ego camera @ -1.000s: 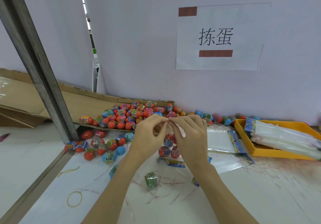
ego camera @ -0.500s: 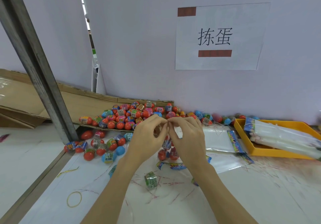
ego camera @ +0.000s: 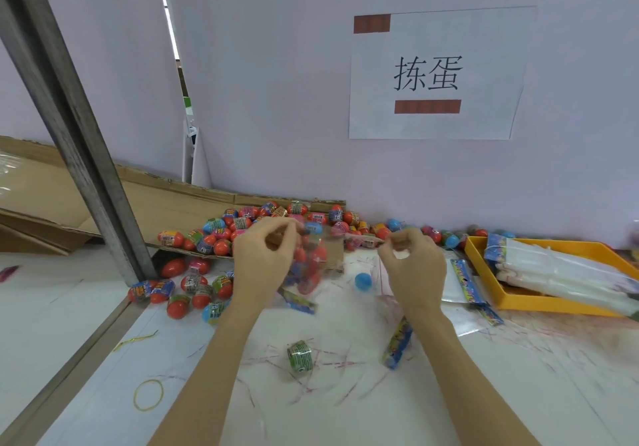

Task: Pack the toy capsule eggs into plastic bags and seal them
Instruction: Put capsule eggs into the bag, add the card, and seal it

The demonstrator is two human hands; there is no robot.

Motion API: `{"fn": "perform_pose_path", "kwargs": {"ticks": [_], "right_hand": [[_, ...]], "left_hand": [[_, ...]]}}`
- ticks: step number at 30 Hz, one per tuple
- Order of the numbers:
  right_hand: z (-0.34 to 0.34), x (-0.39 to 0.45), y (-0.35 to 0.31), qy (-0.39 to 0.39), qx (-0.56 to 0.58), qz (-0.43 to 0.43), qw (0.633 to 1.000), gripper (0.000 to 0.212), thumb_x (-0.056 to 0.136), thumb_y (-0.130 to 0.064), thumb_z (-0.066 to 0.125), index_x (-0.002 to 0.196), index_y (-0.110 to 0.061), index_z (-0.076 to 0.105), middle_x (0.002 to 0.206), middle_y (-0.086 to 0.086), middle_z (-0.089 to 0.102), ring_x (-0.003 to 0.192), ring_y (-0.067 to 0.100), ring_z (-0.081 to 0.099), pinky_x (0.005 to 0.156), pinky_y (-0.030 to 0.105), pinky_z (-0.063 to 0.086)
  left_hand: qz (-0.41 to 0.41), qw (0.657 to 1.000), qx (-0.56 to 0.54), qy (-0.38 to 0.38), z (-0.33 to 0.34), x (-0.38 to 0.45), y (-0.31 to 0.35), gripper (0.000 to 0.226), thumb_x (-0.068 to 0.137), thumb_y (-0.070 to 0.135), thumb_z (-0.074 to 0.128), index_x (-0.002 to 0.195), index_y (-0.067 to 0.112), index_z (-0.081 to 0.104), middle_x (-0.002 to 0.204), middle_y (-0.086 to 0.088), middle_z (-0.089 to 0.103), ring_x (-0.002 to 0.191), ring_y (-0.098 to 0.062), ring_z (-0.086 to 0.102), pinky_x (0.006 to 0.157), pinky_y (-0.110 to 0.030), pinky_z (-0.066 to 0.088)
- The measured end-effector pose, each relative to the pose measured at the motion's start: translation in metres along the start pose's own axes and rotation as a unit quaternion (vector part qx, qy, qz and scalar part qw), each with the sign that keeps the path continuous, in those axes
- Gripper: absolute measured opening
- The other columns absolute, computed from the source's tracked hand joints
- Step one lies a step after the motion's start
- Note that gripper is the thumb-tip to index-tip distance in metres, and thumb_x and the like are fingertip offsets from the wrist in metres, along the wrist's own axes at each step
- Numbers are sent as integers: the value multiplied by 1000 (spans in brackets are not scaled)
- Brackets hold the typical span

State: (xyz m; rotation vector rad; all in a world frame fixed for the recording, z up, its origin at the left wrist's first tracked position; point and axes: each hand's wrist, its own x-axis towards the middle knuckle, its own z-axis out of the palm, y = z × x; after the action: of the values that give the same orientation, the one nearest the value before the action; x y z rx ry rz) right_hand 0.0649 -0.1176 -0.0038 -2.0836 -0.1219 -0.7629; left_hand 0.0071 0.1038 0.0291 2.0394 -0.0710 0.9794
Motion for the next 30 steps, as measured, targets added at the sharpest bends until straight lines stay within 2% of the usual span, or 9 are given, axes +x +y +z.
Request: {"fn": "perform_pose_path", "kwargs": {"ticks": [3,8,11,14,17,21,24,27,30], "right_hand": [[-4,6,20,-53,-47,49,996,2,92,-21,72,93,-19,72,85,-5,71,80,13,63,78,37,56],[-5,9,27,-143,-111,30,983,15,95,-20,71,106,-21,81,105,-5,75,91,10,59,82,28,47],[-8,12,27,-125,-147,43,980,13,94,-25,75,102,-18,82,109,0,71,95,15,58,83,28,46],[-10,15,28,-96,-161,72,980,22,96,-34,72,102,-14,78,104,2,67,92,17,58,82,28,45],[-9,14,27,-61,-146,67,985,21,103,-20,61,118,-12,73,111,7,66,97,20,59,85,27,46],[-9,10,15,-16,-43,9,999,23,102,-6,59,120,-13,72,114,6,67,98,18,61,84,17,44],[-6,3,-2,-90,134,-18,987,15,101,-23,64,113,-26,73,101,-12,73,92,5,67,76,14,51],[3,-7,-16,-184,238,5,954,27,92,-44,71,112,-27,76,99,-15,77,93,6,72,80,20,58],[14,-13,-17,-189,243,0,951,16,89,-34,79,104,-28,77,94,-15,77,88,7,73,78,22,59]], "left_hand": [[-73,994,-42,65,-3,2,-5,22,101,10,65,93,26,76,77,14,74,71,-3,68,68,-16,52],[-89,992,-56,70,-3,1,-3,21,102,9,64,92,25,74,76,10,72,68,0,63,66,-13,50],[-71,995,-48,58,-1,0,0,22,101,6,65,92,26,72,77,15,71,72,4,64,68,-11,50],[-85,994,-56,39,2,0,-2,17,102,8,65,94,17,76,78,5,74,73,-7,67,71,-21,54],[-123,987,-106,2,4,0,-2,17,103,10,64,98,16,79,79,2,75,73,-16,67,71,-29,56],[-172,969,-173,-34,9,-1,-1,20,103,11,64,98,21,80,82,1,77,69,-9,63,67,-24,52],[-199,959,-198,-41,13,-2,-1,18,103,13,64,101,18,81,83,-1,78,71,-7,67,68,-19,53],[-239,940,-238,-58,16,-5,-1,17,103,16,64,102,18,81,89,-4,80,81,-12,74,68,-18,58],[-267,924,-260,-85,18,-7,1,18,104,19,63,105,16,81,94,-6,80,86,-22,75,73,-33,64]]}}
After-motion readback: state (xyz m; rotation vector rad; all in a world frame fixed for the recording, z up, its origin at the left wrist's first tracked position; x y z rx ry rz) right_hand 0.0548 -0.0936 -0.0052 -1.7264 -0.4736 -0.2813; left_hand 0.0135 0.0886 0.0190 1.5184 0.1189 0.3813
